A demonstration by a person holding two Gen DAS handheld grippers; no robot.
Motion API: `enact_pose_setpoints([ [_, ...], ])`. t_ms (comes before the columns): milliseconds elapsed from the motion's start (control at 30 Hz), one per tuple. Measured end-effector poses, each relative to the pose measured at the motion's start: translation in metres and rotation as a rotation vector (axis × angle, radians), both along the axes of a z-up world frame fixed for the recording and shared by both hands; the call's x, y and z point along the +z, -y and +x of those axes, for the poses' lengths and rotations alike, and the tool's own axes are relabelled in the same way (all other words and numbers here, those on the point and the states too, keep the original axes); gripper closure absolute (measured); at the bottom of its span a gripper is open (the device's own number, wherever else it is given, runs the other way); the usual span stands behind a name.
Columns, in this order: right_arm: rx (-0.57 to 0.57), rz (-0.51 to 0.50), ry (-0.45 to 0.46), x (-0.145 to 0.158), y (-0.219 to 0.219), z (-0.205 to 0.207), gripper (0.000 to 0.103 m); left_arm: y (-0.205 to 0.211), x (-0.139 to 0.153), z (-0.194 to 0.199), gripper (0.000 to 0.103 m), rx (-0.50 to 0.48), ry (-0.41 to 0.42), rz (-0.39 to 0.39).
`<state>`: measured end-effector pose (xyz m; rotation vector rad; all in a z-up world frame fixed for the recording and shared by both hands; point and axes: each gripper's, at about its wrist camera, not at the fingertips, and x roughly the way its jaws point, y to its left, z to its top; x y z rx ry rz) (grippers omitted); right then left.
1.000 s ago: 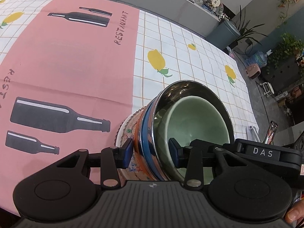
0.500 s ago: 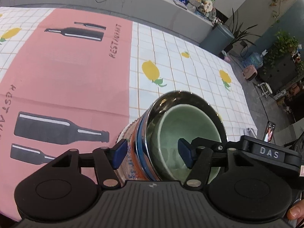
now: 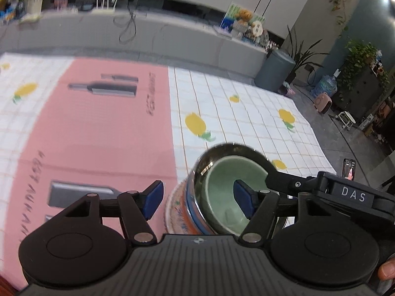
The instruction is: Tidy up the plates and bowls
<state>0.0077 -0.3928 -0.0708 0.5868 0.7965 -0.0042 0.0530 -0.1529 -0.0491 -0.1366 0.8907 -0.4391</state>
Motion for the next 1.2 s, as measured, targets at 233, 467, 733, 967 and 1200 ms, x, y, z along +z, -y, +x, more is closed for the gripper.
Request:
enact_pose_setpoints([
  [233,0.019,-0.211,0.118,0.037,-0.032,-0.024,0.015,-0.018,0.037,-0.029,0.027,-0.002,0.212,0.079],
  [467,0.092,-0.416,0.265,0.07,-0.078,-0.06,0.012,-0.038,0.059,-0.066,0.028,-0.001,0.406,0.174],
  [733,0.138,-0.518,0.352,0.073,-0.115,-0.104,0.01,-0.059,0.056,-0.103,0.029,0.01,0.49,0.242],
  [967,0.084,-0.577,0.322,0.052,-0.139,-0.128,0.01,-0.074,0.033,-0.116,0.029,0.066,0.421,0.243],
  [1200,0.134,-0.574,0.228,0.028,-0.154,-0.135,0.009,-0.08,0.013,-0.119,0.026,0.058,0.324,0.288],
])
